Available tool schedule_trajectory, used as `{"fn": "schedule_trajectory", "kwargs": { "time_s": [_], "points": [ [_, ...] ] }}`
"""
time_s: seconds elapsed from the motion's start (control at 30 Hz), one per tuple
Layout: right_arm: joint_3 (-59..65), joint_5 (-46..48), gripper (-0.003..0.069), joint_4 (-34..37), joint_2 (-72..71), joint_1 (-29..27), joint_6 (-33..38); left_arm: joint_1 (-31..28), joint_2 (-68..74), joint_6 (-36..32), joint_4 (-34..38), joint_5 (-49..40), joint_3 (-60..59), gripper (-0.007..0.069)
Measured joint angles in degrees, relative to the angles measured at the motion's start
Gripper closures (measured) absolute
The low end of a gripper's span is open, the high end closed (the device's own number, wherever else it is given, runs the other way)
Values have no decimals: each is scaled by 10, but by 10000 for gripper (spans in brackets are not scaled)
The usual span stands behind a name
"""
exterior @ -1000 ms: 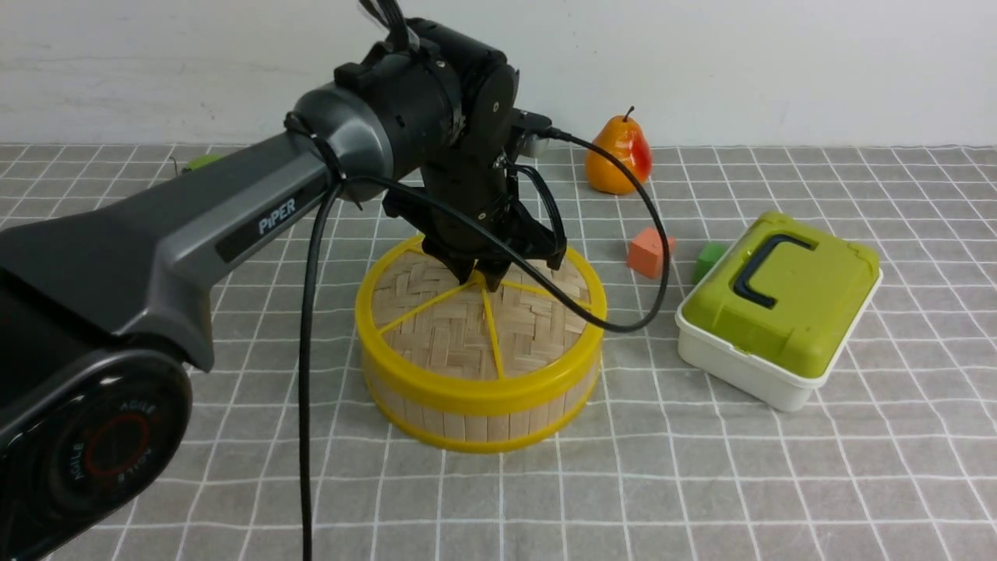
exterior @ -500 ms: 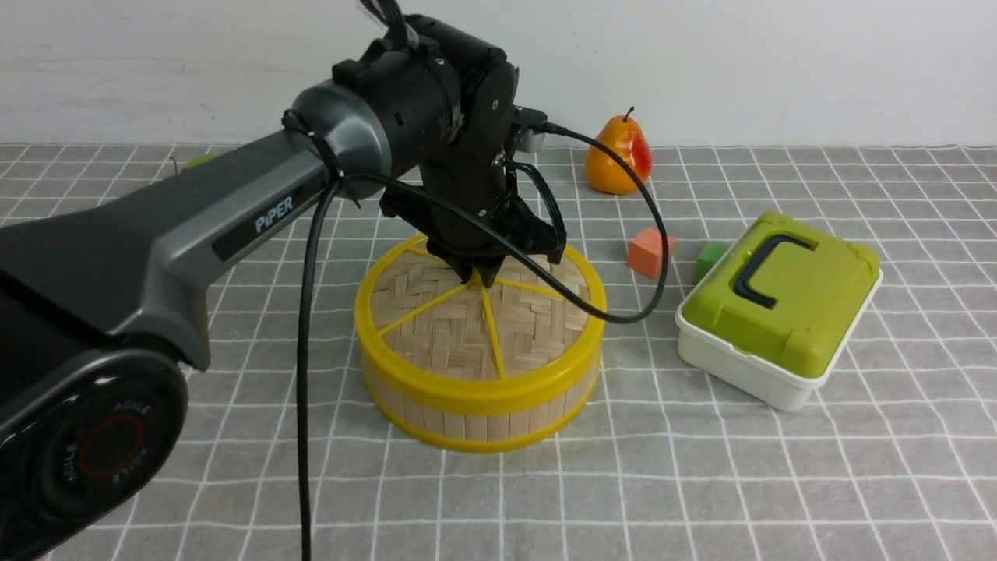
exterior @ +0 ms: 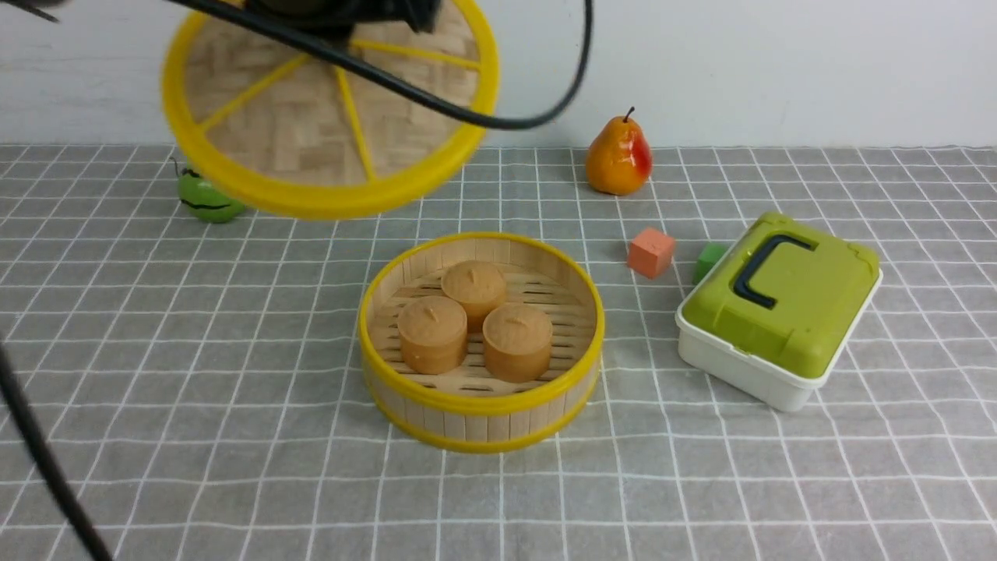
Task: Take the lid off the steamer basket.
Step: Use the left arm to place the steamer lid on the table
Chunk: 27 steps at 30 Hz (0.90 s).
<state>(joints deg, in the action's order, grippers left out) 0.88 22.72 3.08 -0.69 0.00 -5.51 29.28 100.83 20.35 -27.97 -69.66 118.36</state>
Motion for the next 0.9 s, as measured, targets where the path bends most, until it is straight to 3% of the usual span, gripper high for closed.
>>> {"fn": "schedule_trajectory", "kwargs": {
  "time_s": [0.2, 0.43, 0.6, 0.9],
  "points": [
    [0, 0, 417, 0, 0, 0, 0, -107, -58, 43, 11, 24, -118, 508],
    [0, 0, 417, 0, 0, 0, 0, -221, -60, 83, 79, 199, -349, 508],
    [0, 0, 417, 0, 0, 0, 0, -231, -19, 101, 86, 301, -428, 508],
    [0, 0, 417, 0, 0, 0, 0, -230, 50, 136, 87, 422, -433, 497]
  ]
}}
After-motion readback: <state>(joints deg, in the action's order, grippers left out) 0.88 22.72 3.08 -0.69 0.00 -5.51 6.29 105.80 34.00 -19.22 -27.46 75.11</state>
